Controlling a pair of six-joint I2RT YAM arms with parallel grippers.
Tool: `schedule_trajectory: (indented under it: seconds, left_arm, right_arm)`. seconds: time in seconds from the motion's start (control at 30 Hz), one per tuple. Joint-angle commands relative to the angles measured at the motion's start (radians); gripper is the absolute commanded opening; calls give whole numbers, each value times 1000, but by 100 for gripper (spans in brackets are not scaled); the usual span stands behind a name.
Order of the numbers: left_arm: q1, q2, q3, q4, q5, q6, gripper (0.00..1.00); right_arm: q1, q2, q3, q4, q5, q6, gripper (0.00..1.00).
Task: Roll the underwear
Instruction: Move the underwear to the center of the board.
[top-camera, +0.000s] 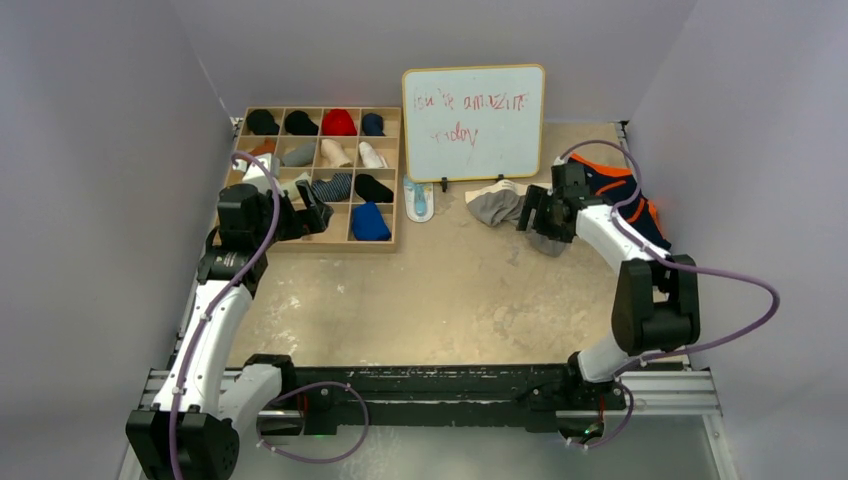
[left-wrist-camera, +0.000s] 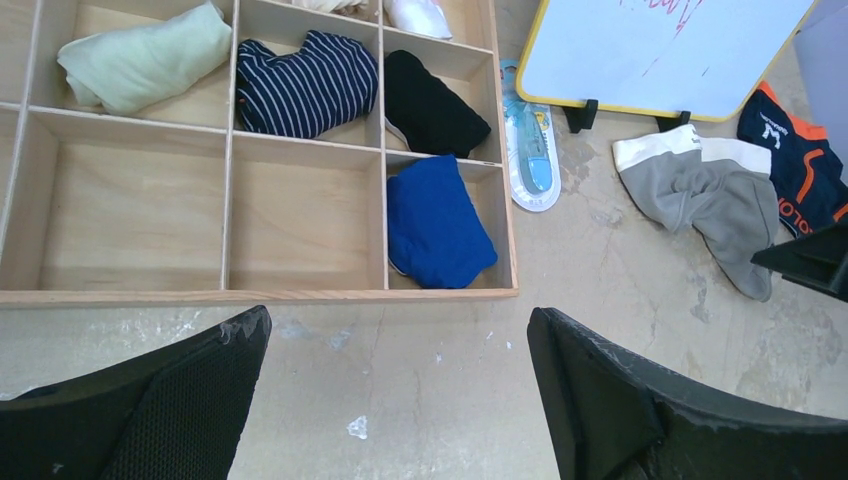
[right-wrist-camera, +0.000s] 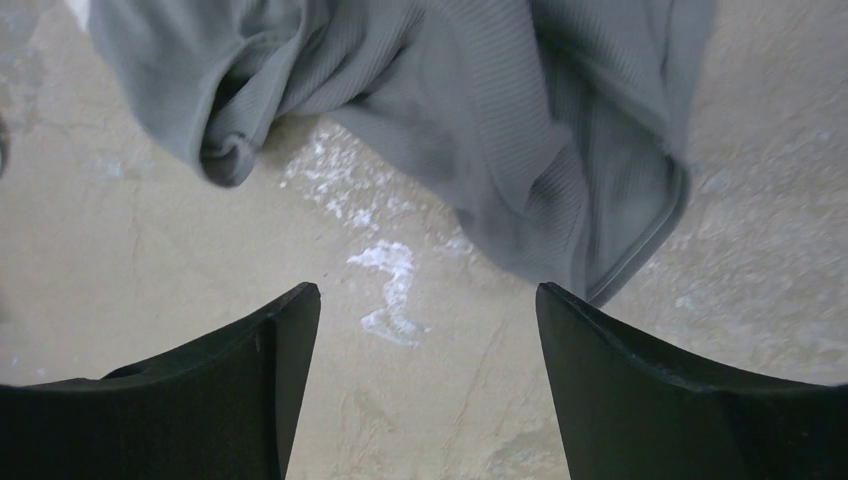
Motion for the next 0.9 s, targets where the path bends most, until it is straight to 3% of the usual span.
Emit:
schedule_trajectory:
  seconds: [0.0,0.1,0.2,0.27,0.43,0.53,0.6,0.73,0.87]
  left_arm:
    - [6,-23,-1,11,10,3,98]
    - [7,-23,5,-9,0,22,98]
    - [7,-23,8,-31,-21,37,98]
    - [7,-23,6,-40,-30,39,98]
    - [6,-17,7,-47,-32,39,98]
    - [6,-13,7,-49,-38,42,98]
    - [6,-9,8,-49,-37,43,98]
    - [6,-4,12,-52,-30,47,98]
    - [7,-1,11,-53,-20,50,98]
  right_arm:
    - [-2,65,102,-48,110,-58,81]
    - [-2,107,124,25,126,-102,81]
    - [-2,200,228,-24,139,-134,82]
    - [-2,262,288,-55,133,-154,77]
    - [1,277,312,-42,122,-212,39]
    - [24,184,255,1,16,-282,7]
    - [69,108,212,0,-52,-313,3]
    - [252,-24,113,-57,-88,-362,5]
    - [427,-90,-42,-92,-79,-247,9]
